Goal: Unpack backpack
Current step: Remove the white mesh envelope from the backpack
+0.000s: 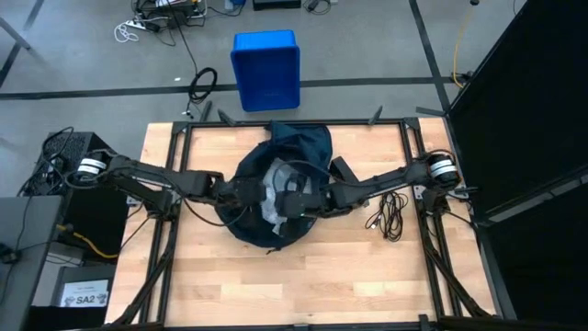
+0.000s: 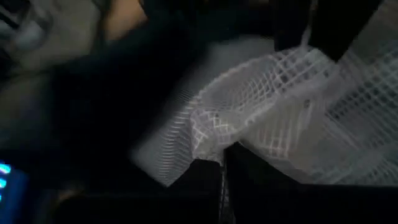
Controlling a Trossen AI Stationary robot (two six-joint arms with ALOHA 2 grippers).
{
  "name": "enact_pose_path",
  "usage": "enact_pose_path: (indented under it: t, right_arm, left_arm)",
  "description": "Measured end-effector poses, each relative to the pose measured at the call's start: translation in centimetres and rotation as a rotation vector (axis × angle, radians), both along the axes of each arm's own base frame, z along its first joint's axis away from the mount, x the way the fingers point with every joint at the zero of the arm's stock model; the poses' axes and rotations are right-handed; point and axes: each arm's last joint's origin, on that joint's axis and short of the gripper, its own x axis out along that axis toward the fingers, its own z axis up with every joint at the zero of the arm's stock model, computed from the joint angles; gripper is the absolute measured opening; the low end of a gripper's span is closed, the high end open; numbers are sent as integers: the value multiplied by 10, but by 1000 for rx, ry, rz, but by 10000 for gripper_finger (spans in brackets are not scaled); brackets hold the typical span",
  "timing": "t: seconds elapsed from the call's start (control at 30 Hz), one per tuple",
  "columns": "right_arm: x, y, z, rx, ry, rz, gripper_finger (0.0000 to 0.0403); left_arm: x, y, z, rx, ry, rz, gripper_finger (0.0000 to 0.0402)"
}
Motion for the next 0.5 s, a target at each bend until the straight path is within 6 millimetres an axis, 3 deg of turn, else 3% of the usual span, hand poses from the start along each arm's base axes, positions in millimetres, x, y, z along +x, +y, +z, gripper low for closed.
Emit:
enact_pose_path:
  t: [0.27, 0.5]
  right_arm:
    - [-19, -6, 51, -84, -140, 10, 0]
    - [-42, -4, 92, -92, -268, 38, 0]
  left_arm:
    - [-3, -4, 74, 157, -110, -1, 0]
    - [-13, -17, 116, 156, -166, -56, 0]
